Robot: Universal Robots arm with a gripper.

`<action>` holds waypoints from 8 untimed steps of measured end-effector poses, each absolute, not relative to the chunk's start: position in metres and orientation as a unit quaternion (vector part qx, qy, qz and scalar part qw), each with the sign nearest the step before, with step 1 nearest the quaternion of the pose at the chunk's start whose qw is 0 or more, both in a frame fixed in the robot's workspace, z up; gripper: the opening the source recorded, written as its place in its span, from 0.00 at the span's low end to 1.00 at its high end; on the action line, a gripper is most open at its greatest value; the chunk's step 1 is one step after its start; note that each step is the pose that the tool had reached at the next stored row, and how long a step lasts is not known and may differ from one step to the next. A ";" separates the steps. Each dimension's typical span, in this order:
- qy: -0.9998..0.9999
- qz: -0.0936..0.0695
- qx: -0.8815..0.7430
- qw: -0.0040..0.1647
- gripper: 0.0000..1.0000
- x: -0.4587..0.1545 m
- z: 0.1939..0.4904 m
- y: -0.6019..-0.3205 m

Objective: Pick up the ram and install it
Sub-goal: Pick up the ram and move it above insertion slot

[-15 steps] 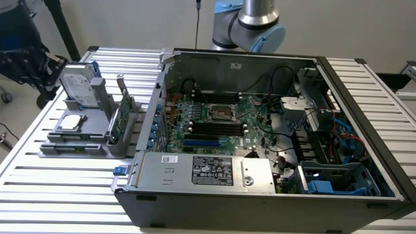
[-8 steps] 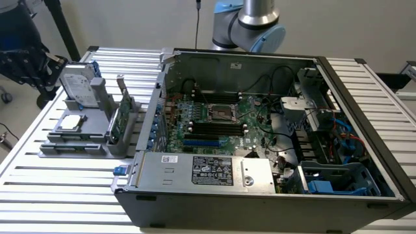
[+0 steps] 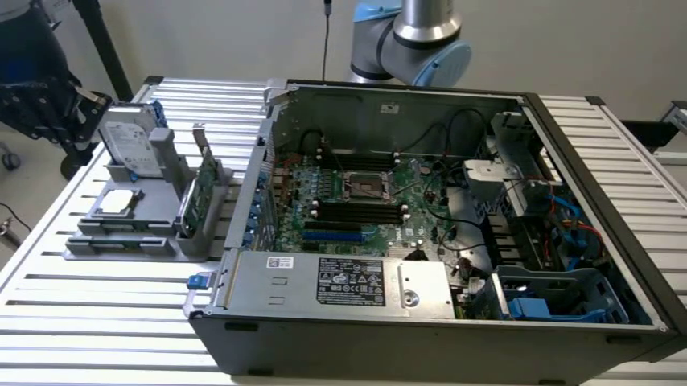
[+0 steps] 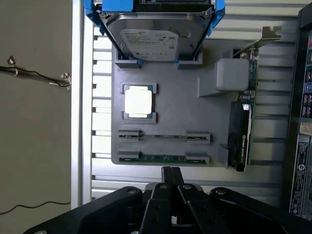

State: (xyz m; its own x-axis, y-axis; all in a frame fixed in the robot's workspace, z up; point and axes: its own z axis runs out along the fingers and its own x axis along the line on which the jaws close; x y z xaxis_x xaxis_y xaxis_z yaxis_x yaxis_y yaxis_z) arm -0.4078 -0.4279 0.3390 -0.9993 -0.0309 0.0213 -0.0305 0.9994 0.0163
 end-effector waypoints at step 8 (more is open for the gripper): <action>-0.996 -0.007 0.083 0.011 0.11 -0.408 0.337 -0.428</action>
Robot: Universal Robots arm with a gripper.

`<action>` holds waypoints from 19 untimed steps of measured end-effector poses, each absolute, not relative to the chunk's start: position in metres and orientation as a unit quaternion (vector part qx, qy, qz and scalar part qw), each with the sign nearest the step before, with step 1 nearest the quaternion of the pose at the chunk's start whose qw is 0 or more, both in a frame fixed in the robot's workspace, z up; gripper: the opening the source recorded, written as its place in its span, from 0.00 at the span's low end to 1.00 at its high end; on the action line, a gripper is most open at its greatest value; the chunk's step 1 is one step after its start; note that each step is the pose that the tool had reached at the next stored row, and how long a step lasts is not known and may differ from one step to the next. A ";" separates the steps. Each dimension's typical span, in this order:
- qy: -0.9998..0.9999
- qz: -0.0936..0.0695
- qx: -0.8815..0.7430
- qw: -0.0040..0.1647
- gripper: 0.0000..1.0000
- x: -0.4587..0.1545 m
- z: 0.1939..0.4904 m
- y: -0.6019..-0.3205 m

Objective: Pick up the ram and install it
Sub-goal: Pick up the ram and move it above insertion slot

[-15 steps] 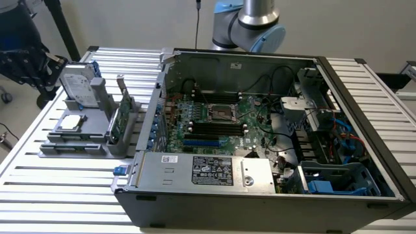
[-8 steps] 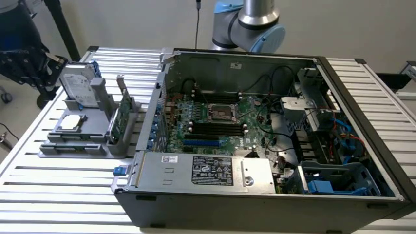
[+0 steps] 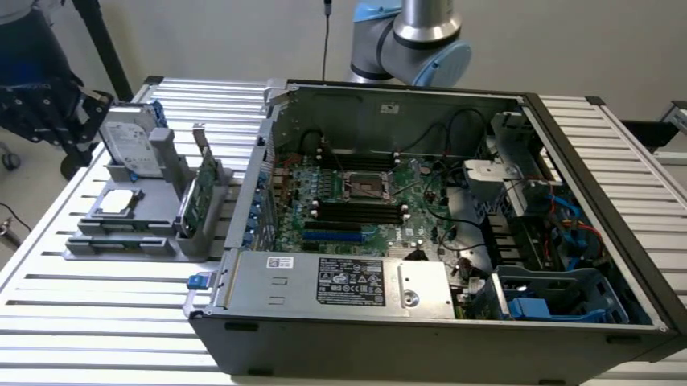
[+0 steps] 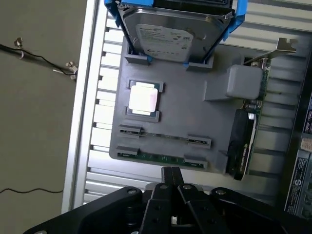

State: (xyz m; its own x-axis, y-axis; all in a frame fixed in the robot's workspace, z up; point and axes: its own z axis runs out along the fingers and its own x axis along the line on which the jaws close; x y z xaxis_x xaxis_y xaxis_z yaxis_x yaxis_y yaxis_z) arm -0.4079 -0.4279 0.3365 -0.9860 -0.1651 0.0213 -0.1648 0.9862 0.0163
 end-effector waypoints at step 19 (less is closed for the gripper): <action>-0.967 -0.005 0.253 0.012 0.11 -0.408 0.325 -0.428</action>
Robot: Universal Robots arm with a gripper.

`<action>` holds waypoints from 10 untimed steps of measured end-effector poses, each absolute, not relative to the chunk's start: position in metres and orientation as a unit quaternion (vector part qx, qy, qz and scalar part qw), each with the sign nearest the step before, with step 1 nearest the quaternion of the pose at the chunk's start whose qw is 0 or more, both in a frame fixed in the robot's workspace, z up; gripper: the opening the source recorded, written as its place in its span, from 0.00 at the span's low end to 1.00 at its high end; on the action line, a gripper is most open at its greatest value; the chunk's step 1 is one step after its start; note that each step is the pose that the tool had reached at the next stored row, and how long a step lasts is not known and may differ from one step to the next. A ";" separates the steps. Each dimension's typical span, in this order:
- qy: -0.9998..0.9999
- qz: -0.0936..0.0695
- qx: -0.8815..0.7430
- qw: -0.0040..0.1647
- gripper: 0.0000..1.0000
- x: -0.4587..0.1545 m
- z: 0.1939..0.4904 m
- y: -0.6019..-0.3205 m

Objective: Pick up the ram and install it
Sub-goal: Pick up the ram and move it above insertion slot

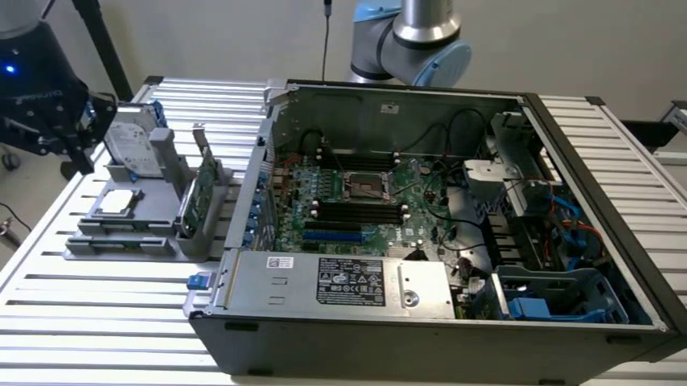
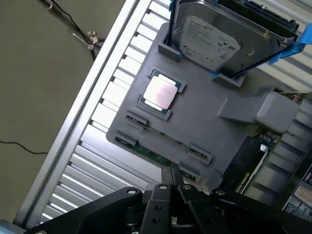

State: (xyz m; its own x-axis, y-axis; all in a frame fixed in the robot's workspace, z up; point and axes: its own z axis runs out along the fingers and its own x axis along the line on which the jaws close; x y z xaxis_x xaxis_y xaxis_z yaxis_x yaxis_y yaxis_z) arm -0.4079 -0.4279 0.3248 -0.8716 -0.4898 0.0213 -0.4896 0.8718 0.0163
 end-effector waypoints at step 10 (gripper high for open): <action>-0.941 -0.004 0.339 0.013 0.11 -0.408 0.318 -0.428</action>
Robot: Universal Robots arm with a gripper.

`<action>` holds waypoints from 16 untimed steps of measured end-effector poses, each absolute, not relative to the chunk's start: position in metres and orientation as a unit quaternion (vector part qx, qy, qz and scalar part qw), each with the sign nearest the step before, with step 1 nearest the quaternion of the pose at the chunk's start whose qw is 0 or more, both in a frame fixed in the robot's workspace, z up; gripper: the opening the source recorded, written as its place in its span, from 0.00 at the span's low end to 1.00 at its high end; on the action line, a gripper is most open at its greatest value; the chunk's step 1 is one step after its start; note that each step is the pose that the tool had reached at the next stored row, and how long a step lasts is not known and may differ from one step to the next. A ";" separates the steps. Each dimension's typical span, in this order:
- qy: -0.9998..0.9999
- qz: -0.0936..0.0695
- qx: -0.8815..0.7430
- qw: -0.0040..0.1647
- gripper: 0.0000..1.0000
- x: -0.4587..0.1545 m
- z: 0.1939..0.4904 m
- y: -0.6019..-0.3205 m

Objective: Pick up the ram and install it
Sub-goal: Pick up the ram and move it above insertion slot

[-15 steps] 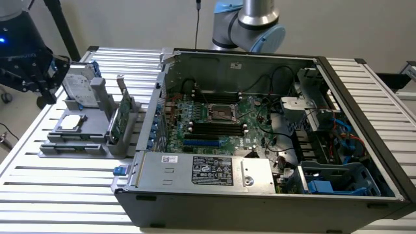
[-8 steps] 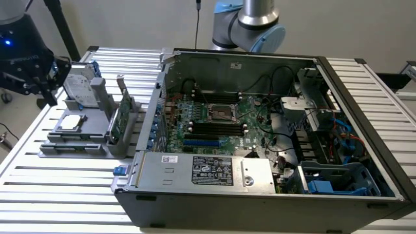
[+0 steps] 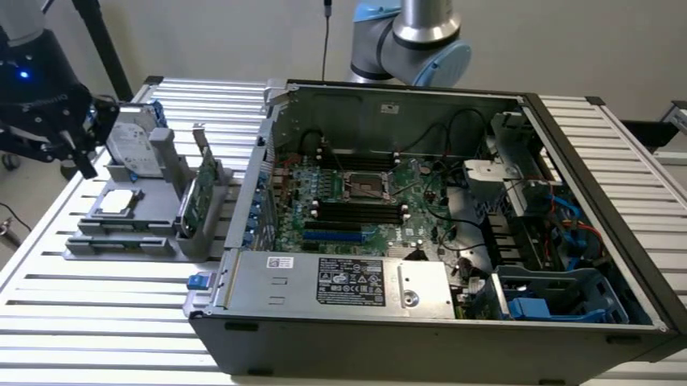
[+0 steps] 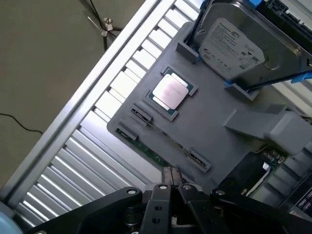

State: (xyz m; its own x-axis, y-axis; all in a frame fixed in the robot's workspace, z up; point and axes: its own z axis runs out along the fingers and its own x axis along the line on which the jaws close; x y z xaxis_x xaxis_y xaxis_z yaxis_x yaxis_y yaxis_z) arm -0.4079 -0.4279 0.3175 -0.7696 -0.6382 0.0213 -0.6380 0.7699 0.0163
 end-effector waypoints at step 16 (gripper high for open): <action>-0.881 -0.002 0.472 0.013 0.11 -0.408 0.307 -0.428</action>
